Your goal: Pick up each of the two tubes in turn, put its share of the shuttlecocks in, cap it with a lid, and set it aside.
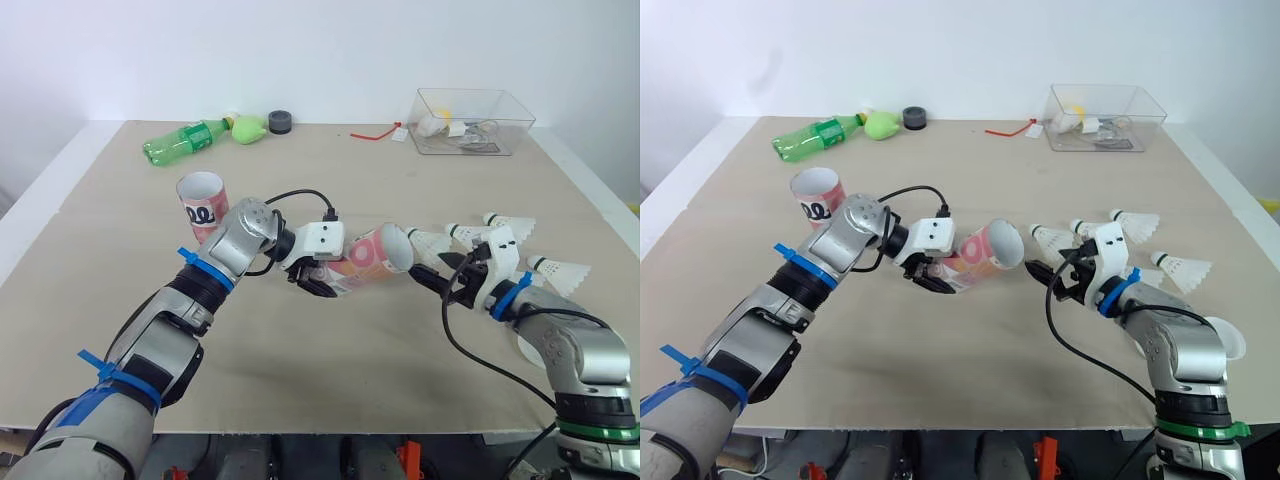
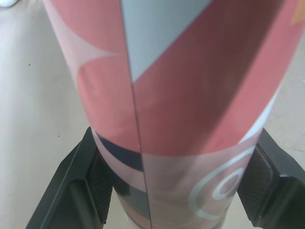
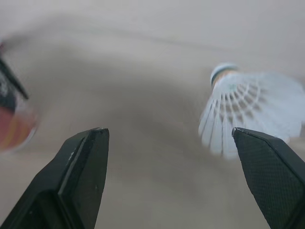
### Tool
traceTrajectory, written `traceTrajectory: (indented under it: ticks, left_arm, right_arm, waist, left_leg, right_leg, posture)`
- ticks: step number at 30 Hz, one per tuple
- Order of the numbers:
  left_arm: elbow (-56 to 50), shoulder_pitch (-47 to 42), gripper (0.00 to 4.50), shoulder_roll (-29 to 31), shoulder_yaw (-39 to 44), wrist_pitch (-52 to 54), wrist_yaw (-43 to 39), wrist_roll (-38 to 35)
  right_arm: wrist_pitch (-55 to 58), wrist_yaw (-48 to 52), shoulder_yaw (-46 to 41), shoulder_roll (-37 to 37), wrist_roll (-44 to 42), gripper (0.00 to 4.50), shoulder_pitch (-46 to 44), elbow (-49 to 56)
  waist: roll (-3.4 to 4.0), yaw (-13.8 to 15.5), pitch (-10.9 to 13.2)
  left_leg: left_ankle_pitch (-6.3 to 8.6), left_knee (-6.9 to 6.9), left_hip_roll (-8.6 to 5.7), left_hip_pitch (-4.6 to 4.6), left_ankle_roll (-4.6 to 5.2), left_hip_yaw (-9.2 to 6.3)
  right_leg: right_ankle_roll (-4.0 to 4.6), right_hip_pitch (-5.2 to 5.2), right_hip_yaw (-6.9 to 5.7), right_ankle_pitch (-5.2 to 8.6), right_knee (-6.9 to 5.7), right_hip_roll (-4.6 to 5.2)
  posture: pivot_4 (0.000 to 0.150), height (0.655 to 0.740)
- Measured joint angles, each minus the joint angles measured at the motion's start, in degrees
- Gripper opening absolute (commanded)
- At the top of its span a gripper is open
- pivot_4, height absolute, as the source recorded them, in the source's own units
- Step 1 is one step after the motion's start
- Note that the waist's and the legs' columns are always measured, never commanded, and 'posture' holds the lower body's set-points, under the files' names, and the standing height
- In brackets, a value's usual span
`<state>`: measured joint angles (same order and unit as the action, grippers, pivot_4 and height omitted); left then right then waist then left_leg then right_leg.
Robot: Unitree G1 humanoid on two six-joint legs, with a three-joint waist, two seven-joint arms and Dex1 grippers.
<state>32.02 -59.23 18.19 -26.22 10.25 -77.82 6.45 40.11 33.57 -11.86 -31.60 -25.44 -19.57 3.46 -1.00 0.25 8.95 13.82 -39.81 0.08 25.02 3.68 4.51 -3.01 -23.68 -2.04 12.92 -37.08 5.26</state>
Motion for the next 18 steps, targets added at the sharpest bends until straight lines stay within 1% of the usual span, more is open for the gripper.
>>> traceTrajectory:
  ticks: [3,10,11,13,18]
  left_arm:
    - [-0.49,0.06,2.99,0.21,-0.07,0.3,-0.09,-0.01]
    - [-1.2,0.16,2.99,0.57,-0.2,1.06,-0.01,-0.01]
    - [-1.24,0.19,2.99,0.68,-0.2,1.07,0.02,-0.01]
    - [-1.33,0.3,2.99,0.73,-0.21,1.05,0.17,-0.01]
    - [-2.01,0.74,2.99,0.76,-0.17,1.18,0.56,-0.01]
  right_arm:
    - [-2.64,-1.52,0.44,1.58,1.7,4.41,-3.18,-6.19]
    - [-7.19,-2.95,0.82,2.45,4.9,4.41,-7.22,-14.77]
    - [-7.24,-3.26,0.82,2.92,4.97,4.19,-7.87,-15.2]
    - [-7.27,-3.77,0.86,4.14,4.93,3.58,-9.04,-15.48]
    - [-7.77,-3.98,2.64,5.22,5.73,1.03,-10.13,-15.79]
  waist:
    - [0.0,0.01,0.0]
    - [0.01,-0.06,0.0]
    - [0.01,-0.17,0.0]
    - [0.01,-0.18,0.0]
    - [0.02,-0.16,-0.01]
  left_leg:
    - [-0.02,0.03,0.02,0.01,-0.03,0.01]
    - [-0.03,0.1,0.03,0.01,-0.06,0.09]
    - [-0.04,0.1,0.05,0.0,-0.07,0.09]
    - [-0.07,0.1,0.09,0.0,-0.12,0.08]
    - [-0.08,0.1,0.09,0.0,-0.13,0.09]
  right_leg:
    - [0.03,-0.04,0.0,0.01,-0.02,-0.04]
    - [0.04,-0.1,0.08,0.02,-0.05,-0.06]
    - [0.04,-0.1,0.09,0.01,-0.06,-0.07]
    - [0.05,-0.1,0.07,0.01,-0.08,-0.11]
    - [0.06,-0.09,0.09,0.0,-0.08,-0.12]
  posture:
    - [0.15,0.74]
    - [0.15,0.74]
    - [0.15,0.74]
    - [0.15,0.74]
    - [0.15,0.74]
